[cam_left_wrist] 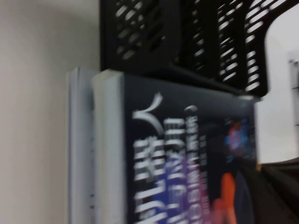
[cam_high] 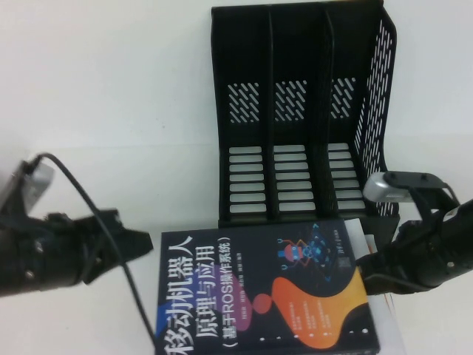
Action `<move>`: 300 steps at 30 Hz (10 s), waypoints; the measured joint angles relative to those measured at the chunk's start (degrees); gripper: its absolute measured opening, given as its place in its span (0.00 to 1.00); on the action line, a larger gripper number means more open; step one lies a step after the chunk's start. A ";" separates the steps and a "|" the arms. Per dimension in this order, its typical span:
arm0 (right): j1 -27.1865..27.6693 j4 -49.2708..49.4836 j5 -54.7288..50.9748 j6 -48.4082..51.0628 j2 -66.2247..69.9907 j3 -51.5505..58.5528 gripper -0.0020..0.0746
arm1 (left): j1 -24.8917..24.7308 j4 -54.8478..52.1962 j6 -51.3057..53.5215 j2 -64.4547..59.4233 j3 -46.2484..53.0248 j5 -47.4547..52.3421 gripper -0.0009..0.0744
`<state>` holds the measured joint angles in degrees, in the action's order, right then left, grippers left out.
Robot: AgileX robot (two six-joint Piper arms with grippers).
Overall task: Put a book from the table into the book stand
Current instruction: Push book with right arm, then pick up the book with your left arm, then place the book on the book shelf
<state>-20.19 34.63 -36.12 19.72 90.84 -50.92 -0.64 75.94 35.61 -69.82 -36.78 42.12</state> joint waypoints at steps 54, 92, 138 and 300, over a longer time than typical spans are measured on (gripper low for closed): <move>-8.47 5.07 3.60 0.00 5.45 -4.71 0.02 | 24.16 -3.18 12.61 -25.39 -2.69 23.15 0.70; -8.47 7.39 3.23 0.00 5.73 -4.71 0.02 | 18.73 -0.04 14.88 -33.06 -3.08 23.80 0.77; -8.79 7.46 2.96 2.19 6.09 -4.81 0.02 | 11.77 -8.59 3.68 -15.46 -20.36 24.36 0.41; -8.79 -45.95 -17.91 -51.49 -54.91 7.83 0.02 | -16.00 -52.22 -47.45 -37.86 -74.53 2.42 0.47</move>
<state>-28.97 -11.32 -54.04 -31.76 35.92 -43.10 -16.64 23.72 -11.83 -107.68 -111.31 44.54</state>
